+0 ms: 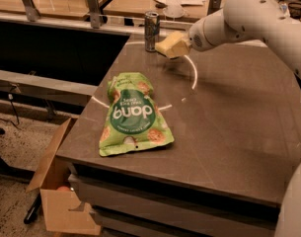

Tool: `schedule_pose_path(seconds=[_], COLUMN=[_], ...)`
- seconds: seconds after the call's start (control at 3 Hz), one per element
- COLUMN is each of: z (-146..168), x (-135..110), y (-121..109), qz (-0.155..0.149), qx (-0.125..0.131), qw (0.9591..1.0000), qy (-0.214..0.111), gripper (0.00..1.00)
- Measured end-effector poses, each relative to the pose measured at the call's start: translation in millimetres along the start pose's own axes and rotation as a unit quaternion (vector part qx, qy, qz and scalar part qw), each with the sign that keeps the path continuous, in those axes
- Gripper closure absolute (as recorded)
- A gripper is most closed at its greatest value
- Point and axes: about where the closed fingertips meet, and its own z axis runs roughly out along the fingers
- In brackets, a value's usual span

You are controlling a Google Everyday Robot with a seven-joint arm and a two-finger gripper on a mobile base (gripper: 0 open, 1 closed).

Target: Move sponge near redbull can

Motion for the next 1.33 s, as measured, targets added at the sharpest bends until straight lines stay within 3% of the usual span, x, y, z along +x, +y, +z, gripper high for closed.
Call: schedule_pose_path(seconds=[0.33, 0.67, 1.0, 1.33], z=[10.8, 23.8, 30.0, 26.8], x=[-4.6, -8.3, -9.0, -5.1], y=[6.4, 9.6, 12.7, 10.6], qz=[-0.002, 0.001, 0.0, 0.005], qx=[-0.008, -0.014, -0.018, -0.018], qw=[1.0, 0.9999, 0.9997, 0.9997], qy=[0.002, 0.01, 0.015, 0.014], gripper=[0.52, 0.2, 0.0, 0.0])
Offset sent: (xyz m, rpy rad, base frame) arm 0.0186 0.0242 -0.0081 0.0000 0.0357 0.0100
